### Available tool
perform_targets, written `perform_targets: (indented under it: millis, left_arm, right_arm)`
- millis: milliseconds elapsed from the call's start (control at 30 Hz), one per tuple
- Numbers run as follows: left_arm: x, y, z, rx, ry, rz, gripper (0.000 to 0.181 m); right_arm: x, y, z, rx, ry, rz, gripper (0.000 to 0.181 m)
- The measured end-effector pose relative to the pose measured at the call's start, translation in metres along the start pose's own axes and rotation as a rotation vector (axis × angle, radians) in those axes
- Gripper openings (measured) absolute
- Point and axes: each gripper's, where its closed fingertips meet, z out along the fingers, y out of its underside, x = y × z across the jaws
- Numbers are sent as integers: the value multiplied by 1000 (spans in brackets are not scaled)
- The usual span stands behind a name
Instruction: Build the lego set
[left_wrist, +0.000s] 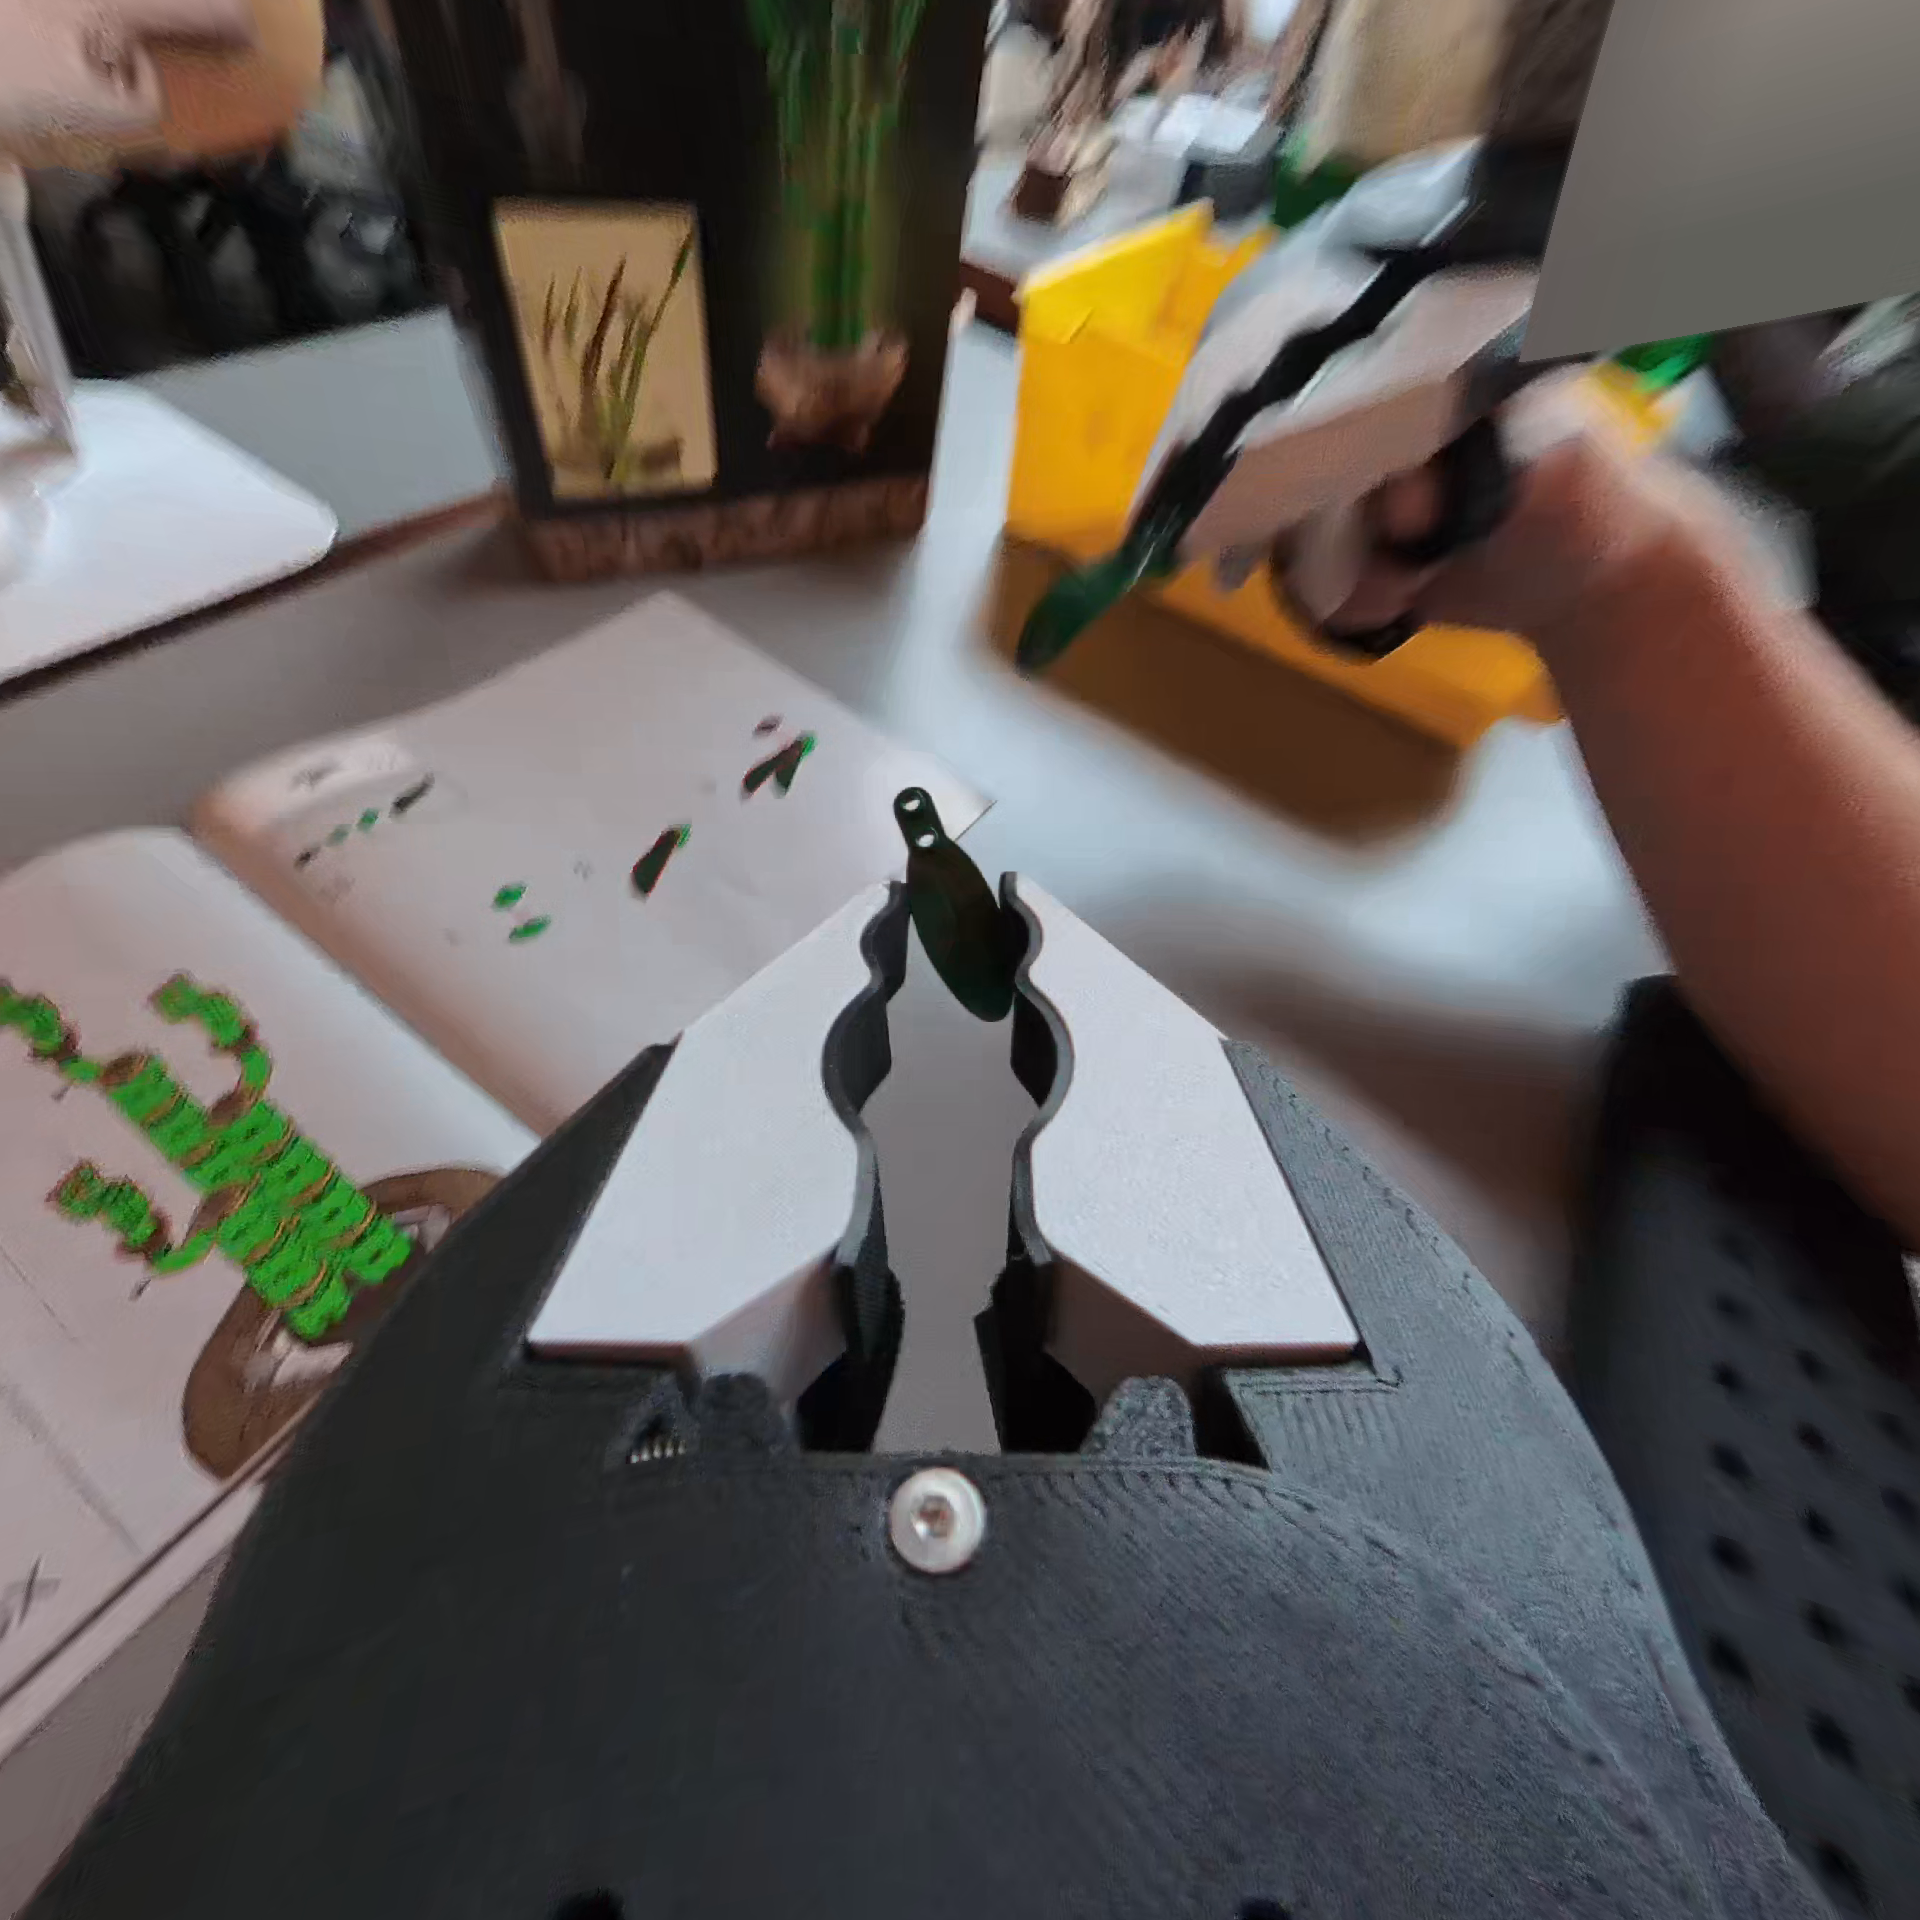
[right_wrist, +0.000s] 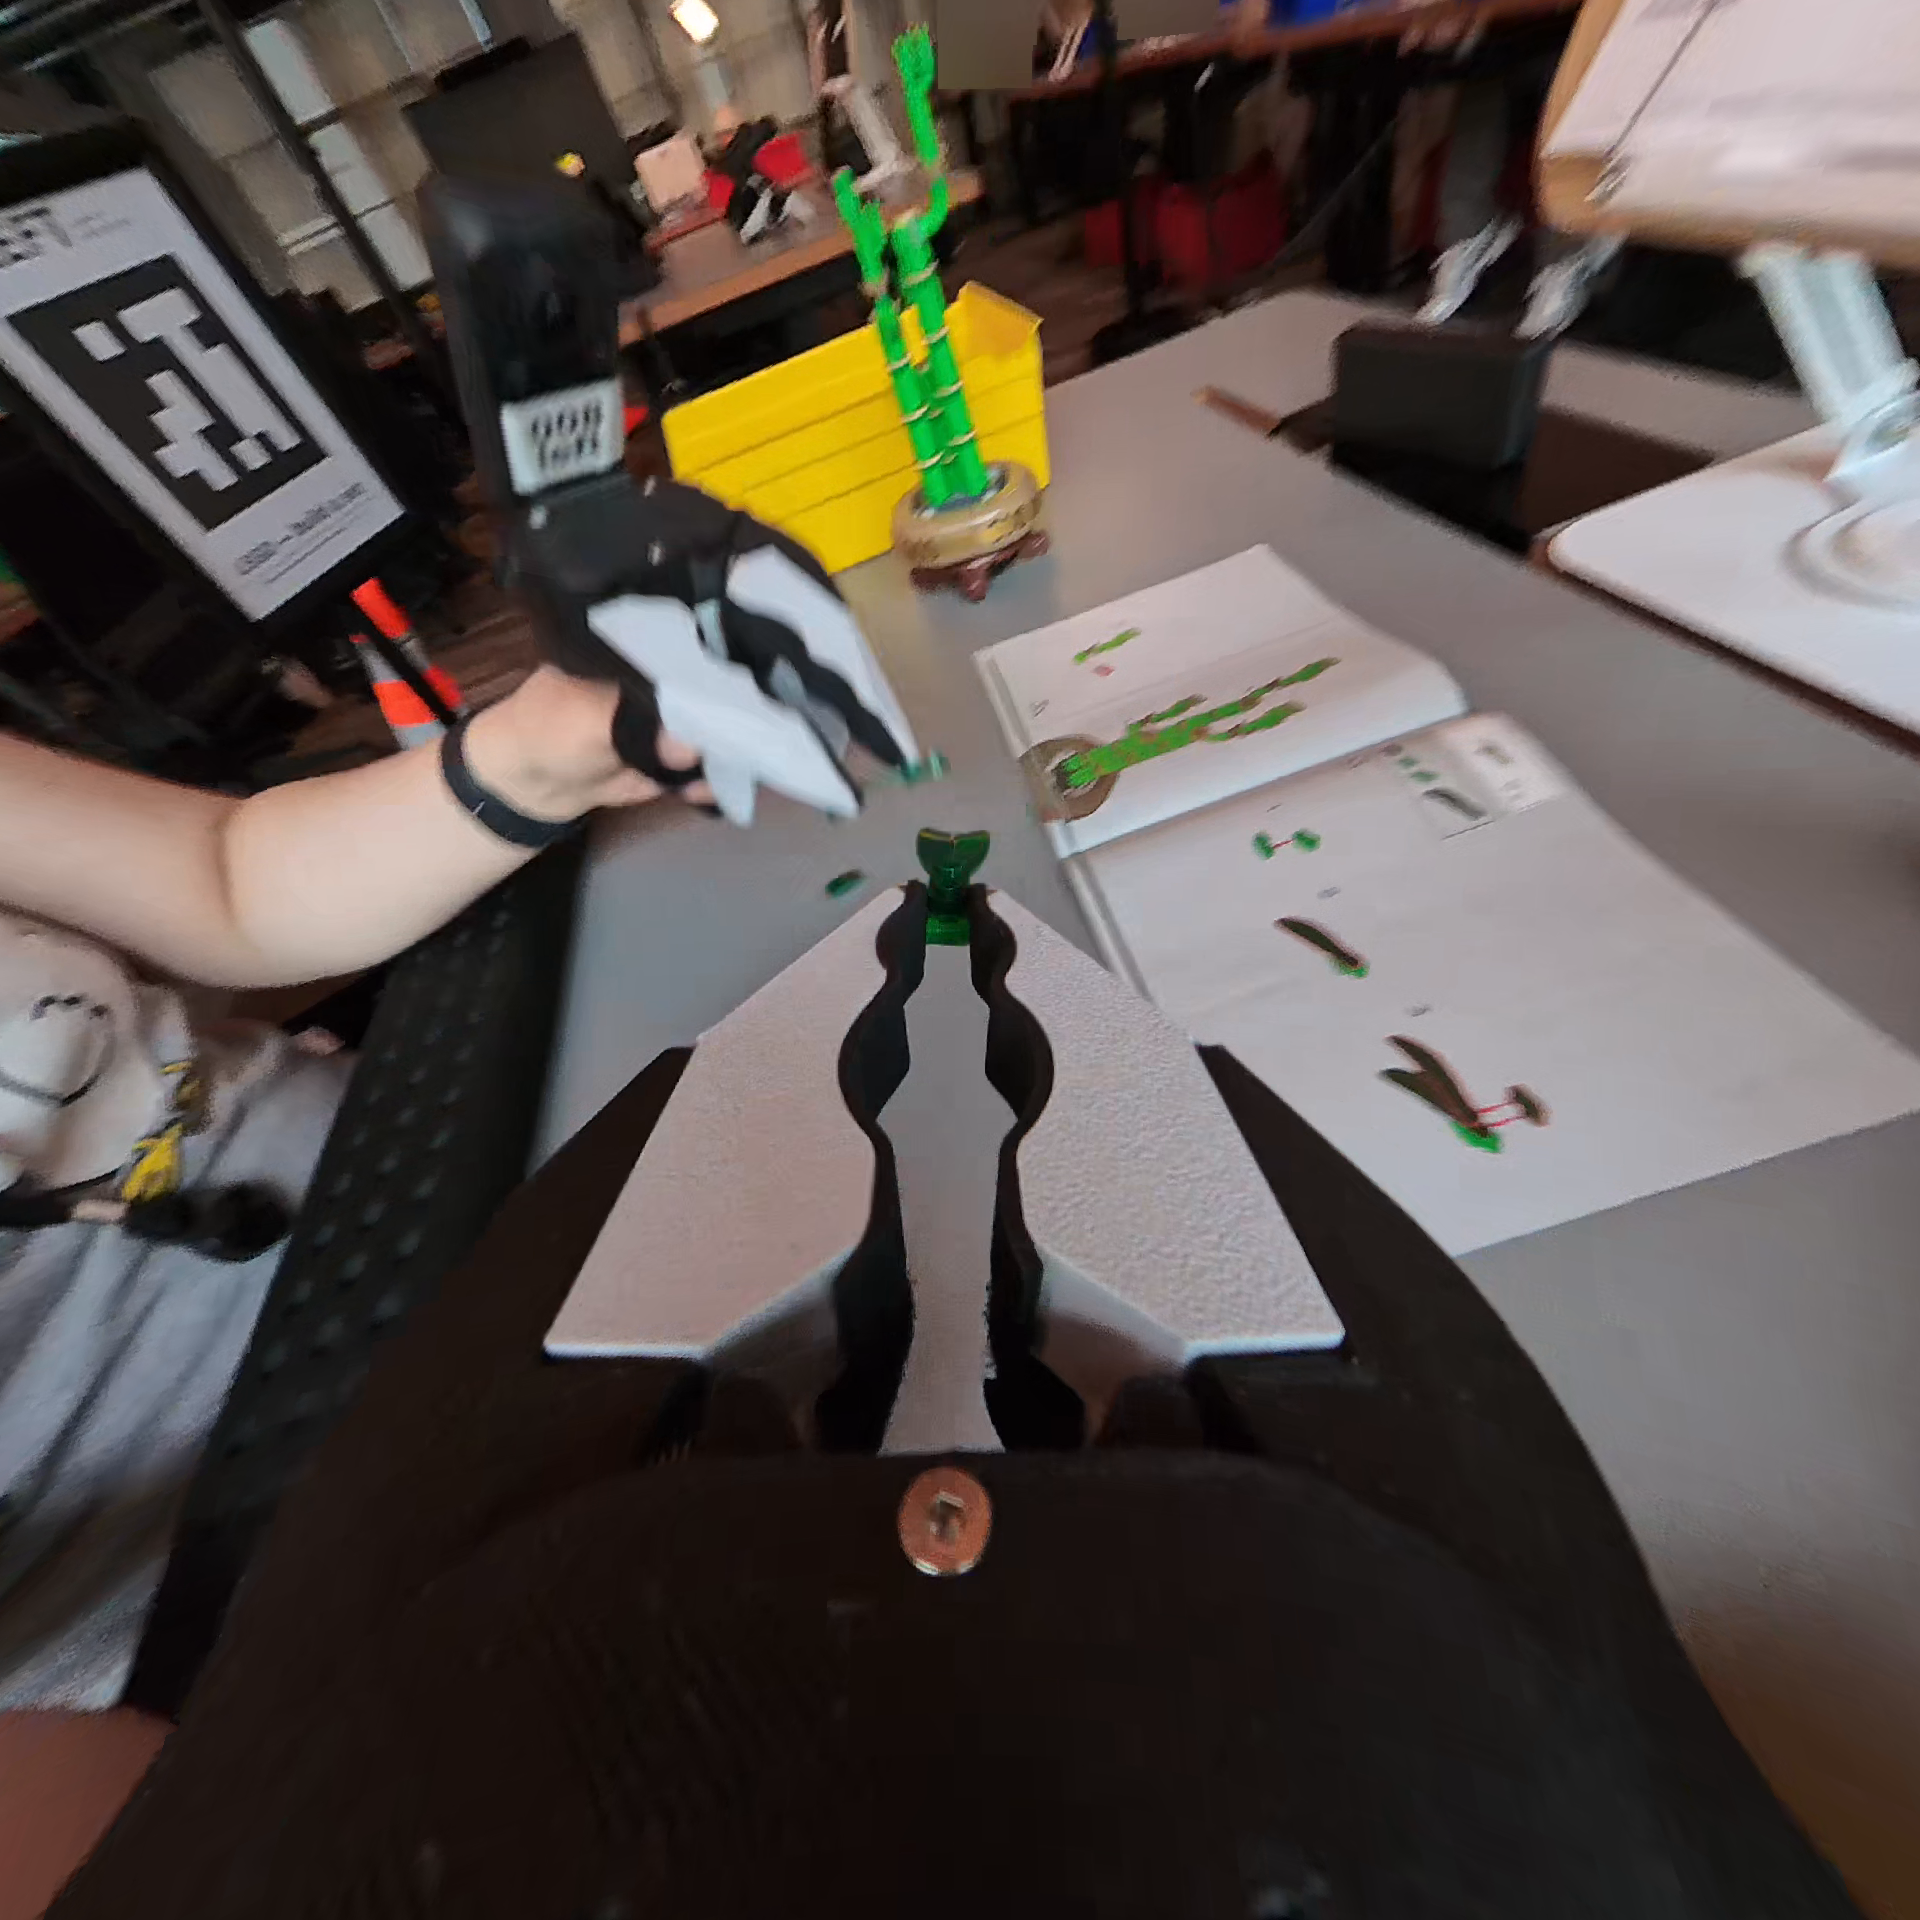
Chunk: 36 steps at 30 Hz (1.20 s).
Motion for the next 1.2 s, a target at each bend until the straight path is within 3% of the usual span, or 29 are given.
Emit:
perform_targets:
  millis: [100,167,467,800,1200]
  left_arm:
    - [26,-23,-29,162,276,-33,15]
    - [38,-18,-33,135,408,-68,15]
    - [56,23,-27,-114,525,-5,15]
    - [64,34,-27,-190,623,-105,16]
    - [59,49,-23,-269,609,-145,15]
  right_arm:
    - [-24,19,18,-103,-186,90,6]
    - [-36,26,32,-143,-284,121,6]
    - [-77,43,61,-264,-588,269,5]
    - [-78,47,62,-267,-656,314,6]
    - [-76,56,72,-333,-602,279,6]
